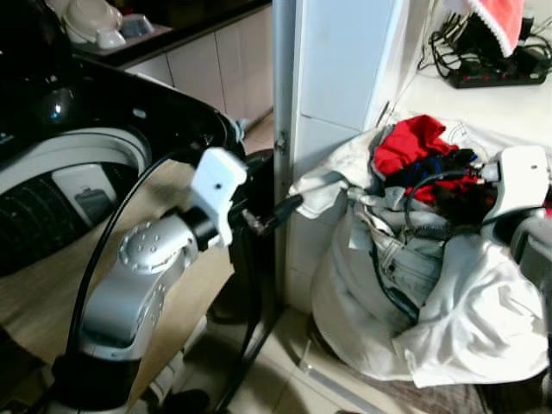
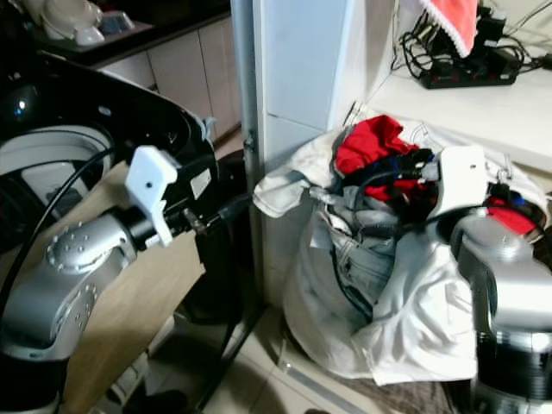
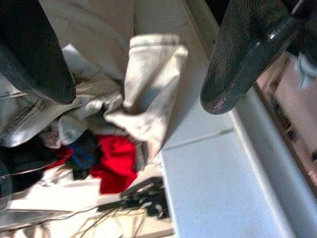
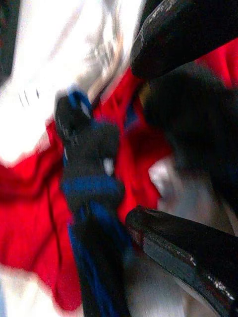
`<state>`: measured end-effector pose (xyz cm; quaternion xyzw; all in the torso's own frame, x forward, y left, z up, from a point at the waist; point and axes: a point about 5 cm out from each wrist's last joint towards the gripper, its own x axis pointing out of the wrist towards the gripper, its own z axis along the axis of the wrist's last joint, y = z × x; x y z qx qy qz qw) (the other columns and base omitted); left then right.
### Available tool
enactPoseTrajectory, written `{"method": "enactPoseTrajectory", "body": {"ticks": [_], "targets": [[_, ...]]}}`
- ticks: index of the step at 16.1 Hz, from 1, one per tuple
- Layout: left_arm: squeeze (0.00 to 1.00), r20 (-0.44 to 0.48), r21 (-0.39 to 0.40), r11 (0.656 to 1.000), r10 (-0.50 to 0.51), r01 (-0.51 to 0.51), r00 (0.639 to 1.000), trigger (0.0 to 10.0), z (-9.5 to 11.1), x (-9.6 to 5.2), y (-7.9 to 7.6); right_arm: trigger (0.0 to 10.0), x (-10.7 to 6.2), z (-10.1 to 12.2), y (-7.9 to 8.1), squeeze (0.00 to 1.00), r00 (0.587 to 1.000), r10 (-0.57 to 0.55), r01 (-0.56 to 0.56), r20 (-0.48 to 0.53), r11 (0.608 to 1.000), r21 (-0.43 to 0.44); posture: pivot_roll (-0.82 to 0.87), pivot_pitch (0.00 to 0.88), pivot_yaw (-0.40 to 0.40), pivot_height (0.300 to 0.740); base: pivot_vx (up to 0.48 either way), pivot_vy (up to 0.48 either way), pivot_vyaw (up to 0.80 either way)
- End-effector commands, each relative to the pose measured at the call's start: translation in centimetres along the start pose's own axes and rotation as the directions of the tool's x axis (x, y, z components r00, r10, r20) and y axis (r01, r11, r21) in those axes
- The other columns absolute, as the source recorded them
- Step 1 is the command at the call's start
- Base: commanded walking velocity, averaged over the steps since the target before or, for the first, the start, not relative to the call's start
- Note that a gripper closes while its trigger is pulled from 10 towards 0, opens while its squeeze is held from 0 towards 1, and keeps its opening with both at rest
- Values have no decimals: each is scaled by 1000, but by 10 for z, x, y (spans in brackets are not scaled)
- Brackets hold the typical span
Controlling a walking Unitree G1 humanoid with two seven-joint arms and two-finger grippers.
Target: Clothes washing
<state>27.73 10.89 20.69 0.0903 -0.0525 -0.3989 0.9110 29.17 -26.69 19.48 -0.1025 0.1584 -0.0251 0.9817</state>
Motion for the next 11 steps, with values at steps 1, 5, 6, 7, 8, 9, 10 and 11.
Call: {"method": "enactPoseTrajectory", "body": {"ticks": [1, 5, 6, 7, 8, 9, 10, 11], "targets": [[0, 0, 13, 1000, -19, 19, 1000, 10000, 1, 1, 1, 10000, 0, 11, -6, 0, 999, -38, 39, 37, 999, -25, -132, 0, 63, 740, 0, 0, 0], [0, 2, 14, 999, -51, 51, 999, 10000, -1, -2, 3, 10000, -16, 1, -16, 1000, 969, -244, 236, 42, 961, 142, -143, 0, 60, 740, 0, 0, 0], [0, 10, 10, 997, -78, 78, 997, 10000, 0, 0, 2, 10000, -16, -4, -17, 1000, 966, -257, 250, 22, 954, 167, -146, 0, 61, 740, 0, 0, 0], [0, 16, 8, 993, -115, 115, 993, 10000, 1, 1, 0, 10000, -15, -6, -17, 1000, 966, -260, 253, 7, 948, 194, -147, 0, 64, 740, 0, 0, 0], [0, 15, 18, 992, -125, 125, 992, 10000, 2, 2, -1, 10000, -15, -5, -18, 1000, 962, -273, 269, -6, 942, 202, -150, 0, 67, 740, 0, 0, 0], [0, 16, 21, 992, -125, 125, 992, 10000, 2, 2, -1, 10000, -14, -5, -18, 1000, 960, -279, 275, -9, 938, 210, -151, 0, 68, 740, 0, 0, 0], [0, 19, 21, 992, -123, 122, 992, 10000, 2, 2, 0, 10000, -13, -3, -17, 949, 963, -268, 263, -6, 937, 230, -150, 0, 71, 740, 0, 0, 0], [0, 18, 28, 992, -124, 124, 992, 10000, 2, 3, 0, 10000, -10, -4, -15, 0, 973, -232, 228, -14, 945, 235, -150, 0, 71, 740, 0, 0, 0]]}}
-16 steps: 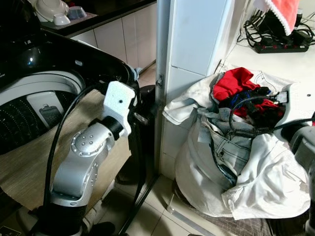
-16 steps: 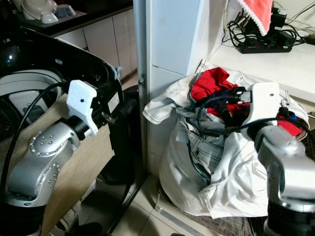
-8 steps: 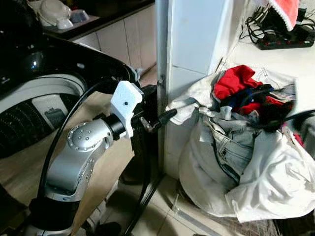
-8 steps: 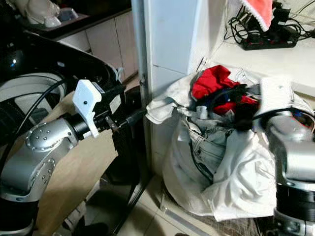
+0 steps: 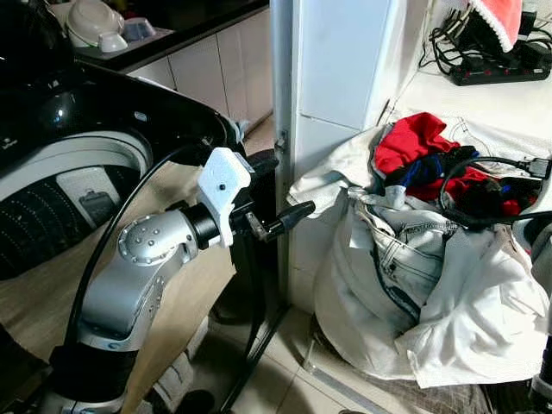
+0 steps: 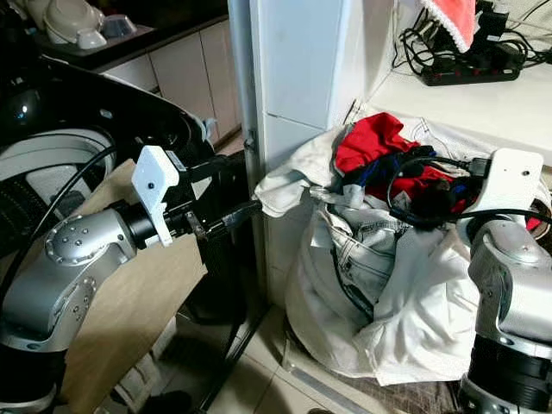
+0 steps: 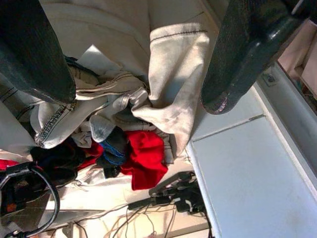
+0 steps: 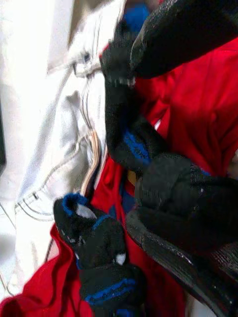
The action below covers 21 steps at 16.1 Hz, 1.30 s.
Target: Clothes washing
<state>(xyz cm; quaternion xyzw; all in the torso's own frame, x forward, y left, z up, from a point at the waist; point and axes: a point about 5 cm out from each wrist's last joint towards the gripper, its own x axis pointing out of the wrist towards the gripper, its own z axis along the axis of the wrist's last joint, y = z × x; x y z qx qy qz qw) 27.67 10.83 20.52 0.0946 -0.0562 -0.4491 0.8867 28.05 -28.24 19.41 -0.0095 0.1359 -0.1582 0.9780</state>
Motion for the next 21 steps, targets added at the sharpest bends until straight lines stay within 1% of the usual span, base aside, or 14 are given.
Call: {"method": "enactPoseTrajectory", "body": {"ticks": [1, 3, 6, 7, 8, 9, 10, 19, 21], "targets": [[0, -1, 37, 999, -24, 24, 1000, 10000, 3, 3, 1, 10000, 6, -2, 3, 0, 998, 58, -58, -33, 998, 16, -150, 0, 69, 740, 0, 0, 0], [0, 0, 29, 998, -64, 64, 998, 10000, 4, 3, -3, 10000, 10, -7, 3, 0, 992, 107, -103, -73, 992, 67, -148, 0, 64, 740, 0, 0, 0], [0, 2, 3, 992, -124, 124, 992, 10000, 5, 1, -10, 10000, 14, -13, -1, 0, 987, 114, -95, -110, 982, 162, -143, 0, 60, 740, 0, 0, 0], [0, 2, -1, 991, -132, 132, 991, 10000, 4, 0, -11, 10000, 14, -14, -2, 0, 987, 115, -95, -111, 981, 171, -143, 0, 60, 740, 0, 0, 0], [0, 0, -5, 989, -147, 147, 989, 10000, 4, 0, -13, 9569, 15, -15, -3, 0, 987, 117, -96, -112, 980, 175, -138, 0, 57, 740, 0, 0, 0], [0, 2, -12, 987, -159, 159, 987, 10000, 4, -2, -14, 3020, 15, -15, -4, 0, 987, 119, -98, -112, 980, 173, -136, 0, 57, 740, 0, 0, 0], [0, -1, -11, 987, -159, 159, 987, 10000, 4, -3, -14, 0, 15, -14, -3, 0, 986, 126, -106, -110, 979, 173, -134, 0, 56, 740, 0, 0, 0], [0, -7, -7, 988, -157, 157, 988, 10000, 4, -2, -15, 0, 19, -13, -4, 0, 985, 135, -117, -105, 980, 159, -128, 0, 51, 740, 0, 0, 0], [0, -5, -6, 988, -155, 155, 988, 10000, 4, -2, -15, 0, 19, -11, -5, 0, 987, 130, -115, -90, 981, 157, -129, 0, 49, 740, 0, 0, 0]]}}
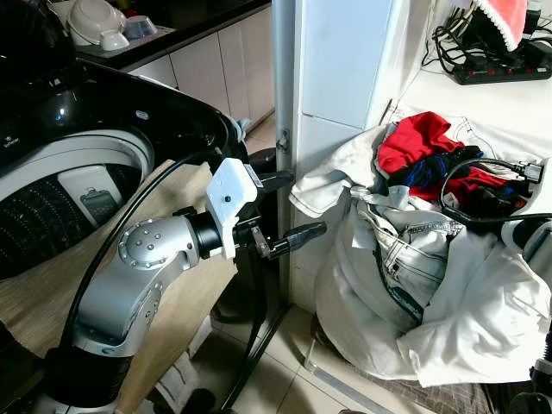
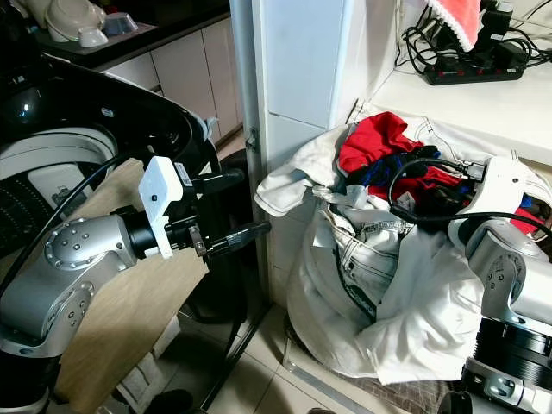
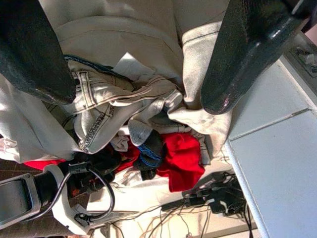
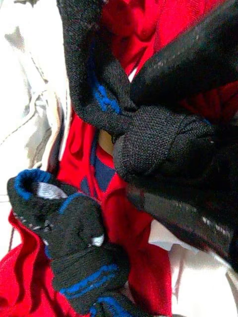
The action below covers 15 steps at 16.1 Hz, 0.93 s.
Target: Clothes washing
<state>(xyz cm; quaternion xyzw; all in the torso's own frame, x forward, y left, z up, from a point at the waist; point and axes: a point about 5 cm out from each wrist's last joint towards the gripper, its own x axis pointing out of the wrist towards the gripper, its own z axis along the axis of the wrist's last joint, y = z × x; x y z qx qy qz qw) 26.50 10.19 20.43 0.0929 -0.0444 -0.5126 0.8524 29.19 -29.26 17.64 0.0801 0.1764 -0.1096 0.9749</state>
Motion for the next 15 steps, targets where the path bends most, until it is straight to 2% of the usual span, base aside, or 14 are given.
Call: {"method": "enactPoseTrajectory", "body": {"ticks": [1, 10, 12, 14, 15], "targets": [[0, -3, 10, 1000, -10, 10, 1000, 10000, 2, 0, -2, 0, 0, 4, 0, 0, 1000, 3, -3, 18, 1000, 1, -129, 0, 49, 740, 0, 0, 0], [0, 6, 43, 999, 26, -26, 1000, 10000, 3, 1, 1, 0, -14, 27, -2, 0, 989, -6, 15, 150, 998, -58, -127, 0, 48, 740, 0, 0, 0], [0, 18, 54, 996, 64, -65, 998, 10000, 4, 0, 5, 0, -22, 42, 3, 0, 963, 32, -11, 267, 997, -81, -125, 0, 47, 740, 0, 0, 0], [0, 34, 52, 993, 100, -101, 994, 10000, 6, 1, 10, 0, -29, 52, 6, 0, 940, 54, -19, 336, 994, -109, -128, 0, 47, 740, 0, 0, 0], [0, 39, 46, 993, 107, -109, 993, 10000, 7, 2, 11, 0, -30, 53, 5, 0, 940, 47, -3, 338, 991, -130, -130, 0, 47, 740, 0, 0, 0]]}}
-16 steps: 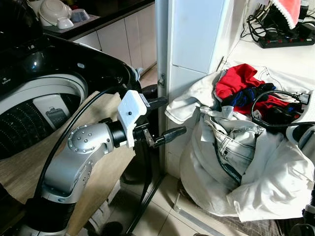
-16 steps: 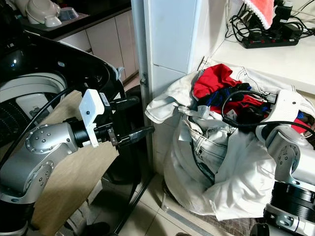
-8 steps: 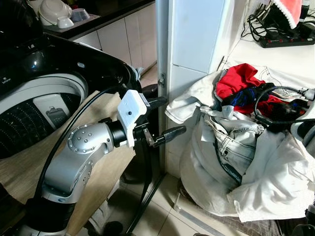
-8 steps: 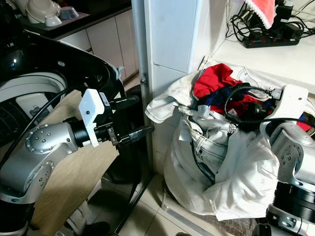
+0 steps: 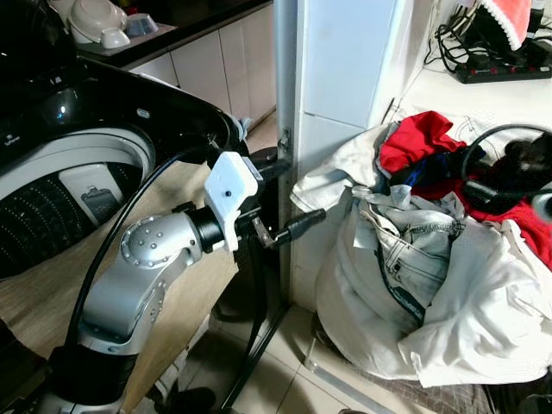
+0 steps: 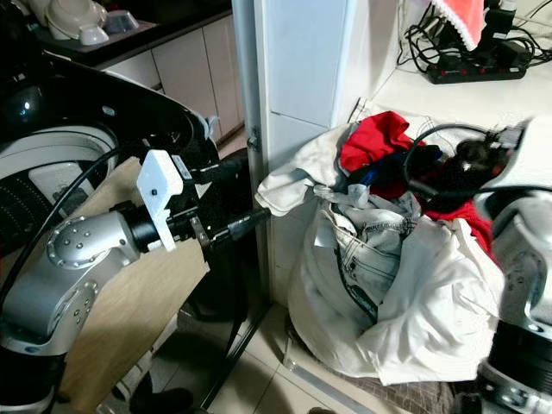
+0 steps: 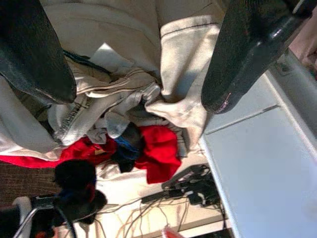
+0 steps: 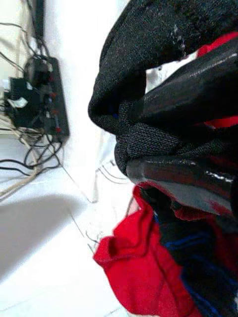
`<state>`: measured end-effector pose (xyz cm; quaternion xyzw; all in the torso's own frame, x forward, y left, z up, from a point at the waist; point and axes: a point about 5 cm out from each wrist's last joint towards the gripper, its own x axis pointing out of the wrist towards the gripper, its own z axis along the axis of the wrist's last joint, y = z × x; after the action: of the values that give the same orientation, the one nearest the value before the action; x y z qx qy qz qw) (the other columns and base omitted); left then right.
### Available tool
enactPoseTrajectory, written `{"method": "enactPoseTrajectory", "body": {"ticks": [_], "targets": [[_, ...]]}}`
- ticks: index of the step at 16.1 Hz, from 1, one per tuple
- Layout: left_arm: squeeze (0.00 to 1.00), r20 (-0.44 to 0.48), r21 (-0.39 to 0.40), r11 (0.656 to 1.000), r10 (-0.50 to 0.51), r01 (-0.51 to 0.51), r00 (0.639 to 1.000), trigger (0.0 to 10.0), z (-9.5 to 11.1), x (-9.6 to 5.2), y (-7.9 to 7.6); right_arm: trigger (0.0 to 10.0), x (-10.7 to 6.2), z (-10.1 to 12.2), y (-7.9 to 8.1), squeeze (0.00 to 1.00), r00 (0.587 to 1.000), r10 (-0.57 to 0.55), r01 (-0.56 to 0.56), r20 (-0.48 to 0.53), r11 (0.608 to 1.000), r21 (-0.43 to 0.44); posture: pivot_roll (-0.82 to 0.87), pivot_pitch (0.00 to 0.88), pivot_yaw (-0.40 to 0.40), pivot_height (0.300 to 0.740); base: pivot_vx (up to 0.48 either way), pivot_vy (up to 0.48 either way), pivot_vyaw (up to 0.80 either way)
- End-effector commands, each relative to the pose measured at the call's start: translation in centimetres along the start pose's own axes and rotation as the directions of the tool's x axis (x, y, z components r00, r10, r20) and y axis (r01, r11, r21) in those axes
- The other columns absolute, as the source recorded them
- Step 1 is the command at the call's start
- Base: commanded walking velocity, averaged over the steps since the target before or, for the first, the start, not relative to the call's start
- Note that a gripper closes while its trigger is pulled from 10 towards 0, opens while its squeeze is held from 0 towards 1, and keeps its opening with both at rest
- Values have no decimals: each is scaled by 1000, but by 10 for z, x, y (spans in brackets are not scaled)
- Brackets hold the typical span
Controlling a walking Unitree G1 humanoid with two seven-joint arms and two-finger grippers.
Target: Clothes washing
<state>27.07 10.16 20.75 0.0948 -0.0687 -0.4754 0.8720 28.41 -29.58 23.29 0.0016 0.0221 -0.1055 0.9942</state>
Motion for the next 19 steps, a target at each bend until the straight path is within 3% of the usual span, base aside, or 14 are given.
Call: {"method": "enactPoseTrajectory", "body": {"ticks": [1, 4, 6, 8, 9, 10, 11, 12, 14, 18, 19], "targets": [[0, 12, 12, 1000, 22, -22, 1000, 10000, 4, 0, 5, 0, -3, 6, 2, 0, 998, 20, -17, 54, 999, -43, -130, 0, 47, 740, 0, 0, 0], [0, 32, -3, 999, 46, -46, 998, 10000, 7, 1, 7, 0, -10, 23, 20, 0, 966, 189, -193, 176, 981, 4, -130, 0, 46, 740, 0, 0, 0], [0, 69, 3, 998, 67, -67, 995, 10000, 14, 7, 10, 0, -17, 25, 39, 0, 918, 344, -361, 198, 931, 58, -132, 0, 46, 740, 0, 0, 0], [0, 99, -2, 998, 65, -65, 993, 10000, 21, 13, 10, 0, -18, 26, 53, 0, 883, 420, -448, 212, 887, 110, -134, 0, 45, 740, 0, 0, 0], [0, 150, -50, 997, 60, -53, 987, 10000, 30, 21, 11, 0, -21, 28, 71, 0, 833, 496, -540, 245, 825, 167, -135, 0, 45, 740, 0, 0, 0], [973, 202, -97, 993, 84, -66, 976, 10000, 40, 27, 14, 0, -22, 31, 83, 0, 793, 542, -601, 278, 771, 210, -134, 0, 44, 740, 0, 0, 0], [1000, 233, -124, 991, 69, -40, 970, 10000, 46, 30, 12, 0, -22, 33, 88, 0, 780, 552, -619, 296, 749, 236, -132, 0, 42, 740, 0, 0, 0], [1000, 286, -194, 981, 37, 20, 957, 10000, 56, 38, 6, 0, -21, 37, 99, 0, 751, 560, -658, 350, 682, 320, -124, 0, 33, 740, 0, 0, 0], [1000, 310, -312, 944, -4, 106, 951, 10000, 60, 50, -5, 0, -23, 40, 117, 0, 705, 591, -709, 392, 590, 386, -122, 0, 30, 740, 0, 0, 0], [1000, 281, -418, 900, -1, 123, 960, 10000, 55, 57, -12, 0, -26, 41, 136, 0, 659, 641, -749, 393, 518, 413, -117, 0, 25, 740, 0, 0, 0], [0, 260, -421, 901, 6, 108, 965, 10000, 53, 58, -12, 0, -28, 40, 139, 0, 650, 652, -756, 390, 505, 416, -117, 0, 23, 740, 0, 0, 0]]}}
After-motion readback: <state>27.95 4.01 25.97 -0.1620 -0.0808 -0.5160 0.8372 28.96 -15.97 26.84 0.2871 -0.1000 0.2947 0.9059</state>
